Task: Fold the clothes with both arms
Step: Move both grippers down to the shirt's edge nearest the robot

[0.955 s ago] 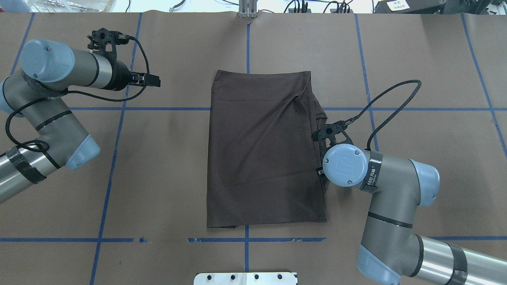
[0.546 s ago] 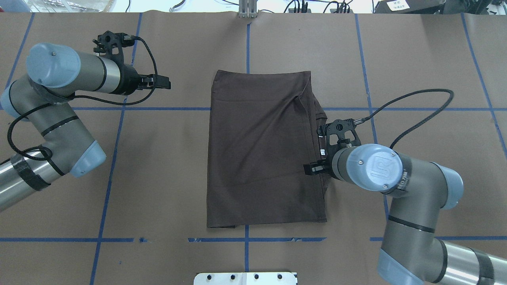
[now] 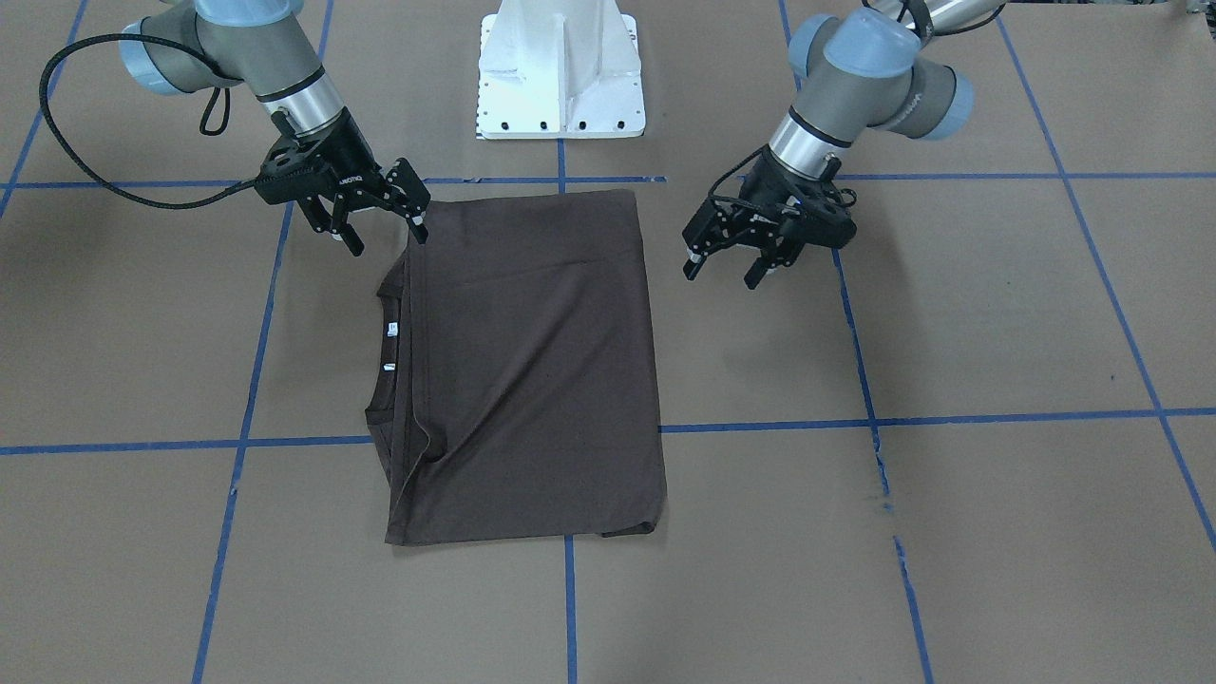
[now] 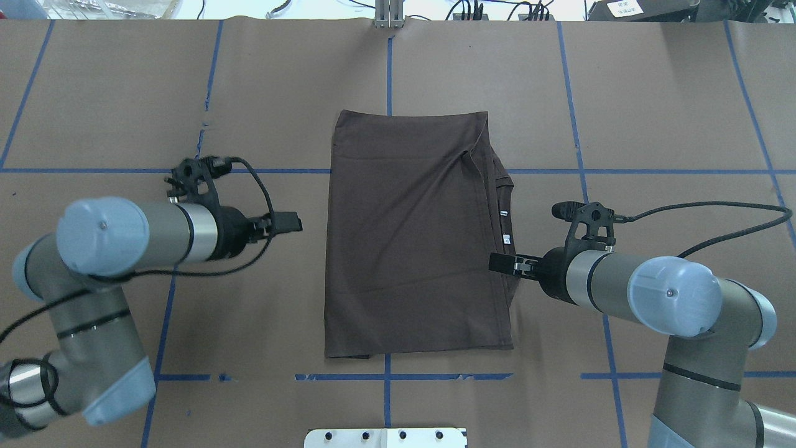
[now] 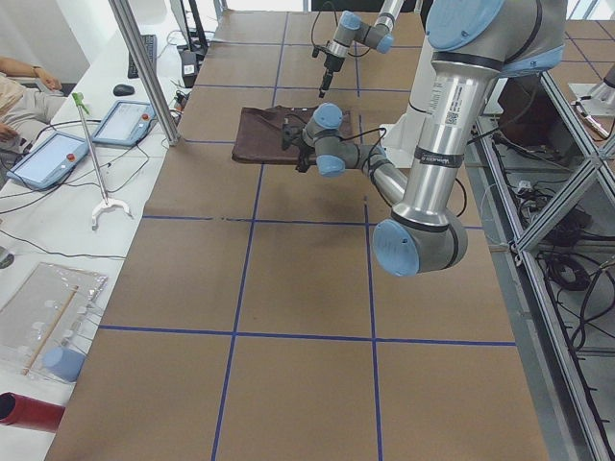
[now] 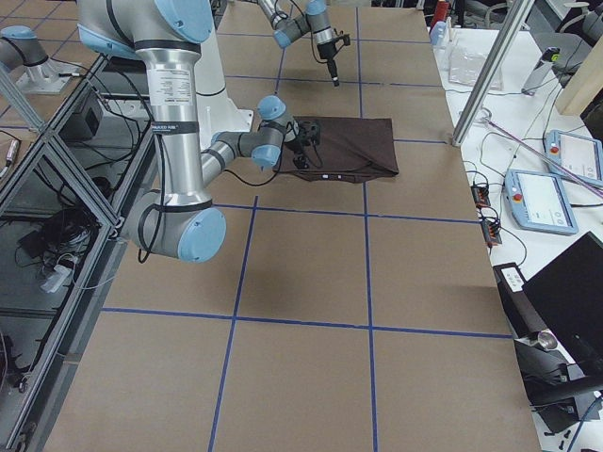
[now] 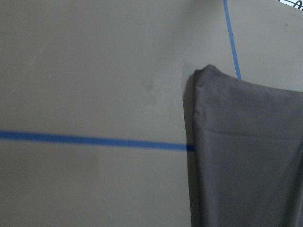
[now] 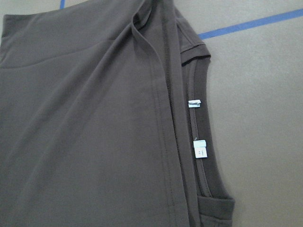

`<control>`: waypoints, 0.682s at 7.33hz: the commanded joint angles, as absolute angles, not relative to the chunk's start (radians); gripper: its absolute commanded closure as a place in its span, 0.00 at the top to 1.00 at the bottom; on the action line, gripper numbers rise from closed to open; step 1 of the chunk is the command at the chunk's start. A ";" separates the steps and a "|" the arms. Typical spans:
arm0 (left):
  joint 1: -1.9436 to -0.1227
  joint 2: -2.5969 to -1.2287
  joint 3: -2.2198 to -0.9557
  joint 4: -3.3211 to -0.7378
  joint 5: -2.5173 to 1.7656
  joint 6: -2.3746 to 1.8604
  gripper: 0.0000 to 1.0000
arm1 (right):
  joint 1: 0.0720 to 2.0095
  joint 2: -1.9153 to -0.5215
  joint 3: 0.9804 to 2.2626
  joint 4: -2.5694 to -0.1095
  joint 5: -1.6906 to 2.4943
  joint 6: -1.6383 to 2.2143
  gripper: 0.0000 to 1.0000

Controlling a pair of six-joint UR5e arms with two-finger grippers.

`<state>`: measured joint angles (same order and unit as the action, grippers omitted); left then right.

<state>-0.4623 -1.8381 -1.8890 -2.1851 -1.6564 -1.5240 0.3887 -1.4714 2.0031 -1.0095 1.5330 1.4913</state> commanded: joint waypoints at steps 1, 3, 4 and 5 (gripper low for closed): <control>-0.214 -1.829 -1.960 -2.094 -1.461 -1.826 0.93 | 0.358 -1.466 2.052 -1.127 1.470 1.670 0.96; -0.100 -1.841 -1.935 -2.095 -1.388 -1.971 0.73 | 0.315 -1.450 2.052 -1.124 1.422 1.704 0.99; -0.097 -1.876 -1.910 -2.095 -1.379 -1.992 0.68 | 0.307 -1.450 2.052 -1.124 1.410 1.704 0.99; -0.100 -1.885 -1.904 -2.094 -1.381 -1.977 0.67 | 0.305 -1.450 2.052 -1.124 1.407 1.704 0.99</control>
